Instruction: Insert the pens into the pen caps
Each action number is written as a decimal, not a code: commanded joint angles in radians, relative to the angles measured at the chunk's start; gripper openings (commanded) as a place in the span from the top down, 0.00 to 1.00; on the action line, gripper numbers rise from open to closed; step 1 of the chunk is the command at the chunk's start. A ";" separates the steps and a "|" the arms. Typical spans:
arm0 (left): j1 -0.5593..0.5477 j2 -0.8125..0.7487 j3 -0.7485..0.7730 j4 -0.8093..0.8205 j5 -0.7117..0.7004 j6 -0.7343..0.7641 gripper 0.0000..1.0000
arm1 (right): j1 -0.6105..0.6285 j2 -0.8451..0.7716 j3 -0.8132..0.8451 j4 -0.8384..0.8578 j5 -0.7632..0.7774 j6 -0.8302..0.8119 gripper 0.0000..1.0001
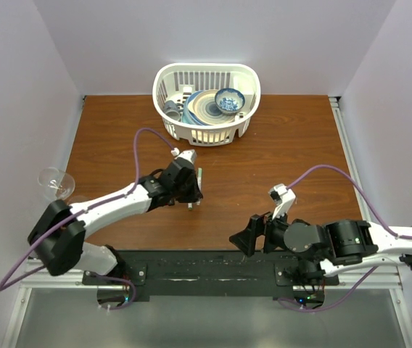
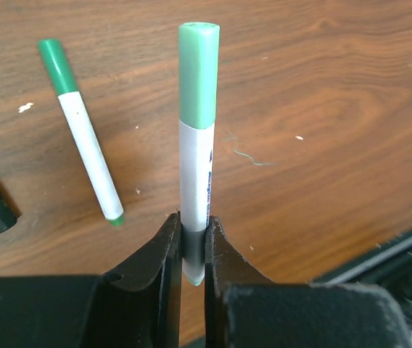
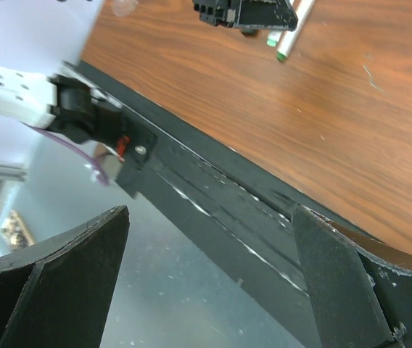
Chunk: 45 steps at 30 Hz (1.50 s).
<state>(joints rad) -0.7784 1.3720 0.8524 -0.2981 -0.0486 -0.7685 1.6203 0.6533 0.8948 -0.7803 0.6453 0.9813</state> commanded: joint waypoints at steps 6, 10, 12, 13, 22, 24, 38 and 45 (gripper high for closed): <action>-0.036 0.211 0.082 0.092 -0.112 -0.083 0.92 | 0.000 0.026 -0.028 -0.020 0.036 0.076 0.02; -0.041 0.257 0.094 0.099 -0.109 -0.091 0.87 | 0.000 0.040 -0.017 -0.033 0.027 0.085 0.02; -0.044 0.268 0.083 0.102 -0.115 -0.097 0.83 | 0.000 0.042 -0.017 -0.057 0.031 0.097 0.02; -0.042 0.272 0.080 0.105 -0.114 -0.095 0.82 | 0.000 0.039 -0.020 -0.062 0.031 0.102 0.02; -0.044 0.240 0.070 0.105 -0.096 -0.109 0.63 | 0.001 0.025 -0.013 -0.100 0.076 0.109 0.02; -0.044 0.213 0.071 0.099 -0.096 -0.098 0.60 | 0.000 0.022 -0.016 -0.103 0.080 0.111 0.02; -0.044 -0.336 0.100 0.077 0.032 0.237 0.00 | 0.000 0.074 0.121 -0.060 0.203 -0.053 0.01; -0.041 -0.649 0.054 0.111 0.093 0.304 0.00 | 0.000 0.106 0.234 -0.017 0.361 -0.116 0.01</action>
<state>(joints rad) -0.8150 0.8555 0.9192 -0.2321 -0.0174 -0.5507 1.6203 0.7547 1.0573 -0.8494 0.8261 0.9127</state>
